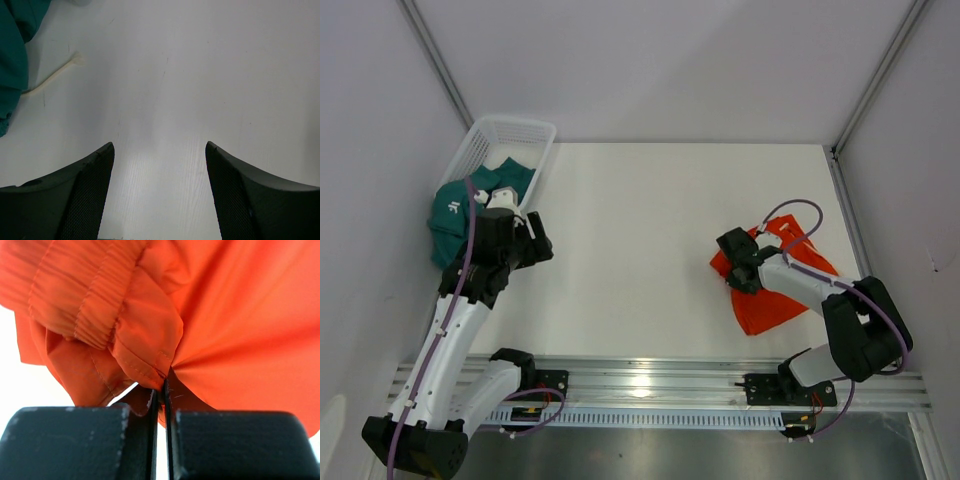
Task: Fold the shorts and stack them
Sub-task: Neatly place the folded shorts to the corner
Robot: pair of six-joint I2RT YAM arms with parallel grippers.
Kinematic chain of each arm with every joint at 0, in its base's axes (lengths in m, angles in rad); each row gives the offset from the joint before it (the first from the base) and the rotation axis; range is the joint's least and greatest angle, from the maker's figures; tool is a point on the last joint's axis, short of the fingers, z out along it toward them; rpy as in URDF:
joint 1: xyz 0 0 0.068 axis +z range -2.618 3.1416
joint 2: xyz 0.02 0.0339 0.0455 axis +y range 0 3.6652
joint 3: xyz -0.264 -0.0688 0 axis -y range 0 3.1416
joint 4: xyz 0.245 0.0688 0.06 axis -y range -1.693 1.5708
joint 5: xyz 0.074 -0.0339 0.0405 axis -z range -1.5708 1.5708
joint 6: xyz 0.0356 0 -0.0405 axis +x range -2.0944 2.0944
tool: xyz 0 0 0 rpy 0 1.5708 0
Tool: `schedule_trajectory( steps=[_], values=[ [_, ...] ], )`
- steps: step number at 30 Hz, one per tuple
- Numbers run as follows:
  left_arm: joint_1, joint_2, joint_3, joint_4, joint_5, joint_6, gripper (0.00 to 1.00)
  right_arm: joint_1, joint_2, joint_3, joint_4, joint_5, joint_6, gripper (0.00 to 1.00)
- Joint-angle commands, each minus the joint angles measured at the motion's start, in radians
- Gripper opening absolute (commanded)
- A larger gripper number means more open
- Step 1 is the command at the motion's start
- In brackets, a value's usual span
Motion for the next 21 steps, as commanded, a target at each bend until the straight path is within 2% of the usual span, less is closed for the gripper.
schedule_trajectory(
  steps=[1,7,12,21],
  values=[
    [0.005,-0.005,0.000,0.020,0.019,0.021,0.76,-0.045,-0.040,0.006,-0.068,0.082,0.115,0.00],
    [0.005,-0.005,-0.001,0.020,0.019,0.021,0.76,-0.221,0.015,0.090,-0.143,0.059,0.165,0.00],
    [0.005,-0.004,-0.003,0.022,0.022,0.023,0.76,-0.384,-0.005,0.055,-0.152,0.022,0.222,0.00],
    [0.005,-0.001,-0.003,0.023,0.027,0.024,0.76,-0.422,-0.166,-0.075,-0.157,0.082,0.317,0.00]
  ],
)
